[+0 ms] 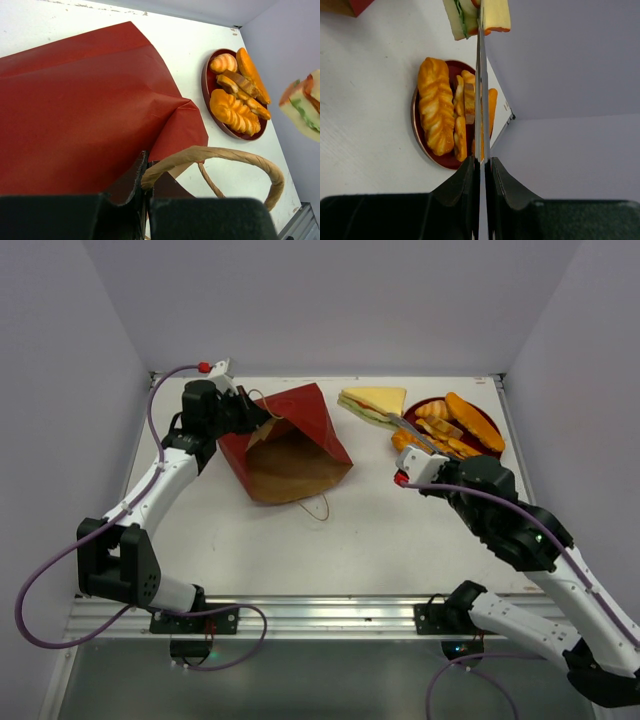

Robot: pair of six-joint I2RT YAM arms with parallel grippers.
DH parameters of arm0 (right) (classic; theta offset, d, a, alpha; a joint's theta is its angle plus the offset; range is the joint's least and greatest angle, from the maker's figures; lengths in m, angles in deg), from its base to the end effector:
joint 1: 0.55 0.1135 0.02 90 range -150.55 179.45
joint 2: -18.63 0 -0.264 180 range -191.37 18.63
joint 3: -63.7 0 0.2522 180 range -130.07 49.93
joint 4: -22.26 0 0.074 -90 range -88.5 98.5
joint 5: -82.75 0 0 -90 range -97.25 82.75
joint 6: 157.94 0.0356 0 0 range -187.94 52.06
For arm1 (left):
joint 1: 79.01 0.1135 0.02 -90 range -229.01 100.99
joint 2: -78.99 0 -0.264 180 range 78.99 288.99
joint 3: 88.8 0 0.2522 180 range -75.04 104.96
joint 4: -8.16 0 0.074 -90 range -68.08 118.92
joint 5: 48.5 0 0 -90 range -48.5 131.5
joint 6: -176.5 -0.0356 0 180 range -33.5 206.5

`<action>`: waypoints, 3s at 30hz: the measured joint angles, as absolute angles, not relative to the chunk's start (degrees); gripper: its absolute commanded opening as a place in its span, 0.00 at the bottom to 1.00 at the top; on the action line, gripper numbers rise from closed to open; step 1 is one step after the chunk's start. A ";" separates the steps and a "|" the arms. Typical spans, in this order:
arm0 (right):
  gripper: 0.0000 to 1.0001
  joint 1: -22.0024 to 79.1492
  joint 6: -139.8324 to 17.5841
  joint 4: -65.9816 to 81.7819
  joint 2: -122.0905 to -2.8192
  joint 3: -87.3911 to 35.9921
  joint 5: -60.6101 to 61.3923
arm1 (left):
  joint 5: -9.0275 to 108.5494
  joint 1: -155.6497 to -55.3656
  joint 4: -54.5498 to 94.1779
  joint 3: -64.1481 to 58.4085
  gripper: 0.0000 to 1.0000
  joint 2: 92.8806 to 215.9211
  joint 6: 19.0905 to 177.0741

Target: Take the fake bread out of the paper bag

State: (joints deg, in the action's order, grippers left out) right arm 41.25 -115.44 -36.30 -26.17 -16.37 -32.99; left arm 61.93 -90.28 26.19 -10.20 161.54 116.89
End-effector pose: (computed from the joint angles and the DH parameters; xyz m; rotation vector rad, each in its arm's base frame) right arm 0.1117 0.0791 0.4032 -1.1601 1.5911 -0.5081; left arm 0.3280 -0.0780 0.3177 -0.0926 2.0187 -0.8192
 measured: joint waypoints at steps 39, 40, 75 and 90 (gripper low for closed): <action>0.29 11.28 -124.65 -18.03 -33.47 5.95 -25.40 | 65.90 -90.25 21.60 -13.83 0.00 161.49 116.89; 0.32 11.28 -124.69 -18.05 -33.40 5.95 -25.21 | 65.90 -90.25 21.60 -13.83 0.00 161.49 116.89; 0.40 11.28 -120.19 -27.27 -31.85 0.20 -17.95 | 66.43 -90.01 21.58 -13.85 0.00 161.49 116.89; 0.35 21.97 -115.75 -43.78 -35.15 -18.34 11.89 | 66.62 -89.95 21.60 -13.76 0.00 161.49 116.96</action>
State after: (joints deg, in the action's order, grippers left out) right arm 21.97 -115.75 -43.78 -35.15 -18.34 11.89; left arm 66.62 -89.95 21.60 -13.76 161.49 116.96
